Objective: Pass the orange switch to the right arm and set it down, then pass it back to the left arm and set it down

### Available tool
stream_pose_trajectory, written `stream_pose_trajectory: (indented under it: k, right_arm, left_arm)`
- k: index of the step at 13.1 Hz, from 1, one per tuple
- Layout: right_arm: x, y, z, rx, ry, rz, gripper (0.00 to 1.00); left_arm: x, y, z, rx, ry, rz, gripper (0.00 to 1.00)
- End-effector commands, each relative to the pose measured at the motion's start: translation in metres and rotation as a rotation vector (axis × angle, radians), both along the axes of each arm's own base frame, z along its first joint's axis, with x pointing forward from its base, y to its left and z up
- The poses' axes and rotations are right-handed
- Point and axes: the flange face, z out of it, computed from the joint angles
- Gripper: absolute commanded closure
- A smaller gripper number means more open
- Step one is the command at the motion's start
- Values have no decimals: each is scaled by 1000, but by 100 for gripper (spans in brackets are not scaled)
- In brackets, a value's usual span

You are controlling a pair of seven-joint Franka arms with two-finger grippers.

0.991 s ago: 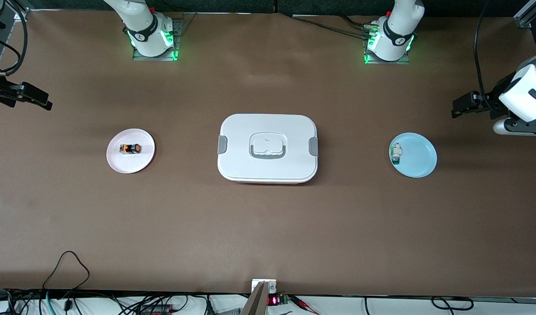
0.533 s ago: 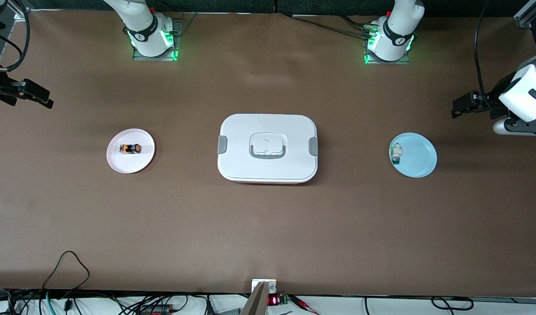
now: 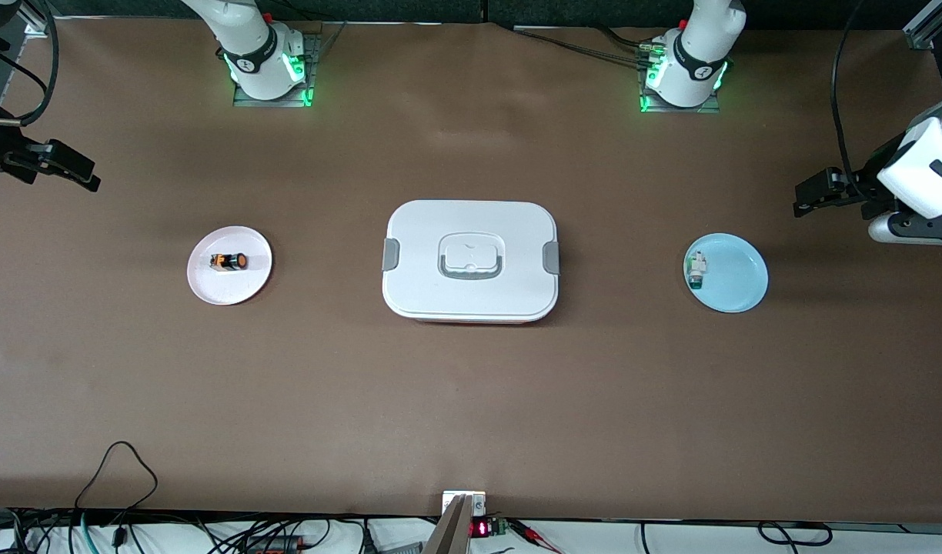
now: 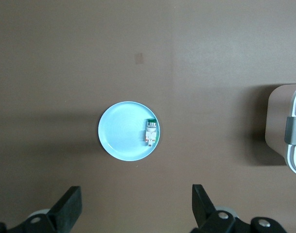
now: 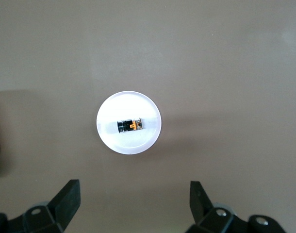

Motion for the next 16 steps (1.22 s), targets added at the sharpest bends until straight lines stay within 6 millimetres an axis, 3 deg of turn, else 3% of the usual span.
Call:
stream_pose_trajectory:
  k: [1,5,16]
  right_arm:
    - [-7,-2,6,1,14,79,0]
    - [-5,0,18,4,-11,40,0]
    - [-7,-3,23,5,-9,38,0]
  left_arm:
    - [0,-1,4,-3,-6,-7,0]
    - [-1,-1,4,-3,4,-10,0]
    - [-2,2,3,-4,10,-19,0]
